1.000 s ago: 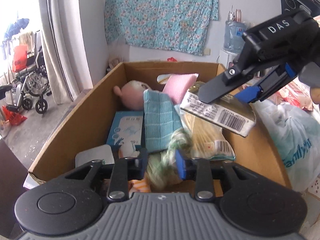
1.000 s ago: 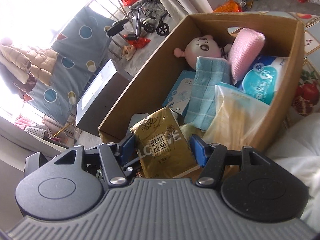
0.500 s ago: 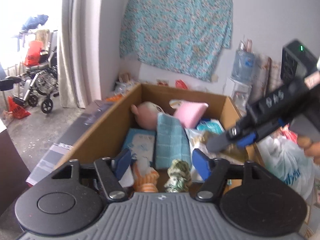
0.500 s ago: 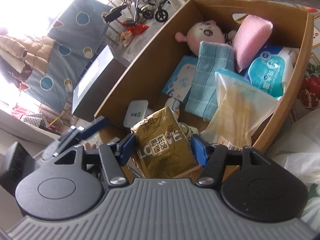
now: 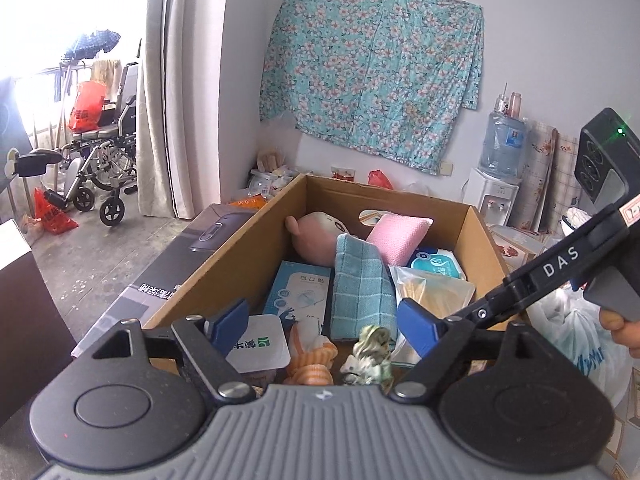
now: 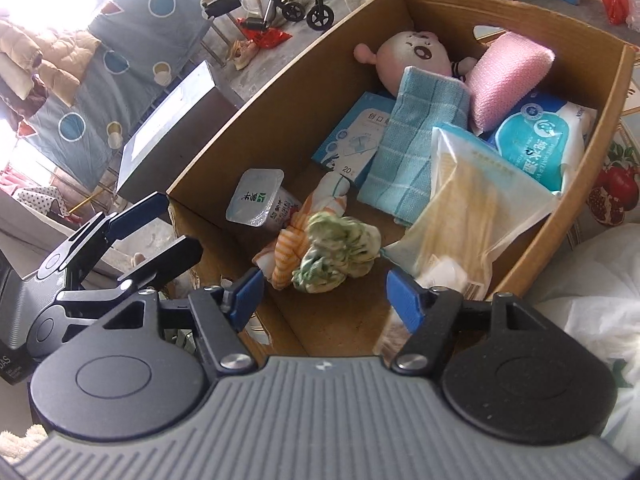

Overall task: Organize soft objects
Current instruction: 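Withdraw both tools from the box back over the table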

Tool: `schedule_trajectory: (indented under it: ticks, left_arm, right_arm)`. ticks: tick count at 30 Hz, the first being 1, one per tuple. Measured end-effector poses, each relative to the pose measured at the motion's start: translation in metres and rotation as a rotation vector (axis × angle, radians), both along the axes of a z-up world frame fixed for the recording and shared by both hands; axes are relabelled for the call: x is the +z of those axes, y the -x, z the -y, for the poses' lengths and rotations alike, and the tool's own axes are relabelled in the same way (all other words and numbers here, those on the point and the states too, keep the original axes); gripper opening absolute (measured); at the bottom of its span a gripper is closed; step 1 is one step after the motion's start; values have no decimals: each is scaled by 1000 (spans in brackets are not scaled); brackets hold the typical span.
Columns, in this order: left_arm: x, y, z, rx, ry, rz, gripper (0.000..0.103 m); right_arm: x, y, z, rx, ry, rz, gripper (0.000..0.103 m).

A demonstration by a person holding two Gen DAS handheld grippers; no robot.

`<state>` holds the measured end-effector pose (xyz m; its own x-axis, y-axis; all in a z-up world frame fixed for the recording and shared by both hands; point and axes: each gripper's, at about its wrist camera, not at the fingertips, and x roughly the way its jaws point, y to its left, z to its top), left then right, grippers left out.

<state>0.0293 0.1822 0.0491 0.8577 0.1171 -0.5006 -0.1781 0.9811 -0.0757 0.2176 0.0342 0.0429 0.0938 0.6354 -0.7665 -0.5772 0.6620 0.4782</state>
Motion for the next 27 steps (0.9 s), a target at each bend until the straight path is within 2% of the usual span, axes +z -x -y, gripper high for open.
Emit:
schedule_trajectory:
  ticks: [13,19,21,23,27]
  left_arm:
    - [9,15,18,-13,-5,32,90]
    - [15,27,25,-6,6,56,98]
    - [17,31,28,-5,16,69,103]
    - [20,36,31,-5,29,83,103]
    - [22,45,37,18,41,97,103]
  right_arm:
    - [9,15,53,-94,-193,-5,68]
    - [7,28,85,-164,-317,11,71]
    - [5,35,96,-199,-350,36,72]
    - [4,44,105,-247,-368,85,76]
    - [1,66,118,-364,-343,214,84]
